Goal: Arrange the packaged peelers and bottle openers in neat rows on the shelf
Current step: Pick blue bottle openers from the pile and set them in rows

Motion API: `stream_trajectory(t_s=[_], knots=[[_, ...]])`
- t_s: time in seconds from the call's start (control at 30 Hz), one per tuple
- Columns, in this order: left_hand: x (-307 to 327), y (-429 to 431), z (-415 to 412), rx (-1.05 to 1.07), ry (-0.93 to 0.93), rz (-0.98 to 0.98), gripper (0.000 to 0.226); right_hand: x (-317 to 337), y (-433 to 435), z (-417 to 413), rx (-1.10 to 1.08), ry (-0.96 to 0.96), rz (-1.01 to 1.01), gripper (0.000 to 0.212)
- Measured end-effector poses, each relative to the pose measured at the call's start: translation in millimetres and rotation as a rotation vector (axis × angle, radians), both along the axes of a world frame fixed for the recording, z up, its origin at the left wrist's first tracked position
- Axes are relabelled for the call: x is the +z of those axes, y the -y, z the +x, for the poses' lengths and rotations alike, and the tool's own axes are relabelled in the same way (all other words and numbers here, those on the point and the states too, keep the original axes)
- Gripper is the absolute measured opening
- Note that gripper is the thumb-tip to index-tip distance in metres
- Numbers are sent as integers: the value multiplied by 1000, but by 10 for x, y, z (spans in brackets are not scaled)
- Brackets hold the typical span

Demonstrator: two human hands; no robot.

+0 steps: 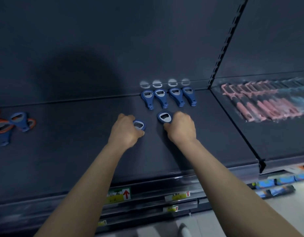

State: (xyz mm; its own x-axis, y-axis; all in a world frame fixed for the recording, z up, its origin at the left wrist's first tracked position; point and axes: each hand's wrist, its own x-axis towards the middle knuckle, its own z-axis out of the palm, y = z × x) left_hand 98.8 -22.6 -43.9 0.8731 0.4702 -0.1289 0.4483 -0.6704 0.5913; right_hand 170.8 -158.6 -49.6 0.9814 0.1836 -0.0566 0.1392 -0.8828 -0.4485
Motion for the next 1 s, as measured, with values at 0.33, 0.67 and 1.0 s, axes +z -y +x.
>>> stream_trajectory(t_s=[0.33,0.67,1.0], knots=[[-134,826,337,44,140,96,38,-42,628,207,-71,41,15,21],[-124,1341,764,165,188,103,41,-45,998,516,-52,65,67,34],[-136,1338,670,198,262,-125,50,5,1134,593,51,-53,137,38]])
